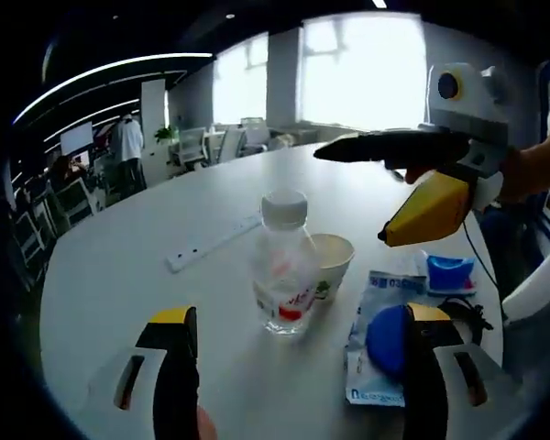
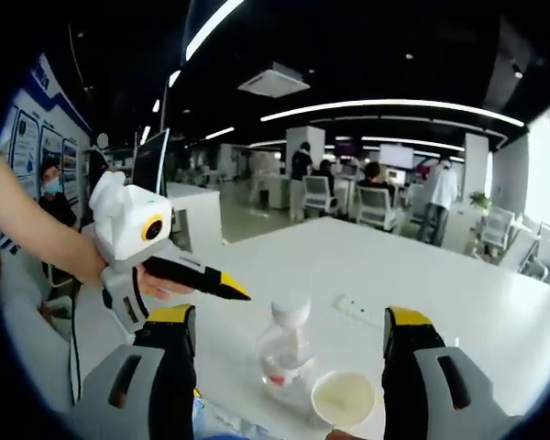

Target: Arrange the tabletop items into an orderly group along one side of the table until the central work area is clear of visible clutter.

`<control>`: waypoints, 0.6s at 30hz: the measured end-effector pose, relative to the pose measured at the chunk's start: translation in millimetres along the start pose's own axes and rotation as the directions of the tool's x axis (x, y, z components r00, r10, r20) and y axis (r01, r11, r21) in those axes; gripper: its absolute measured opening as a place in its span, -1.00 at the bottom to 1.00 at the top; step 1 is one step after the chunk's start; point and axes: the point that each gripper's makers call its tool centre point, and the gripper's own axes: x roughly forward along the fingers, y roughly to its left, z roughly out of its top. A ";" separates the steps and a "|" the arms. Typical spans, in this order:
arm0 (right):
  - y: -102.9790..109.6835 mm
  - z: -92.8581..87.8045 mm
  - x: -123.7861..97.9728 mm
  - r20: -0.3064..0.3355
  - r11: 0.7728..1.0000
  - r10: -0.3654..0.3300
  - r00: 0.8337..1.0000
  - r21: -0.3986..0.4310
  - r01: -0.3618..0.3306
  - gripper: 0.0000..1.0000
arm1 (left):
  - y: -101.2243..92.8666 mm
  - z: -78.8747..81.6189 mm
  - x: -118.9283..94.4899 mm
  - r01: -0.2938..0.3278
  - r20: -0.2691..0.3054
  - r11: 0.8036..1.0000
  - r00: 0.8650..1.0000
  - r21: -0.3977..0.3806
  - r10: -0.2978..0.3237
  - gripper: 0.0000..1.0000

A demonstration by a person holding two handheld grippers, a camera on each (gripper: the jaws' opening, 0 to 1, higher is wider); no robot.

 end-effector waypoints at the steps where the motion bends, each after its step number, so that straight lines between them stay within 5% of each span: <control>1: -0.5 -2.0 -4.6 -0.009 1.000 -0.004 1.000 0.000 0.004 0.63 | -1.8 -0.3 -1.6 -0.001 -0.003 1.000 1.000 0.003 0.001 0.77; 18: -9.0 0.2 -67.5 -0.002 0.998 -0.051 0.999 -0.030 0.051 0.59 | -30.4 13.0 -24.4 -0.032 -0.014 0.999 0.999 0.039 0.033 0.73</control>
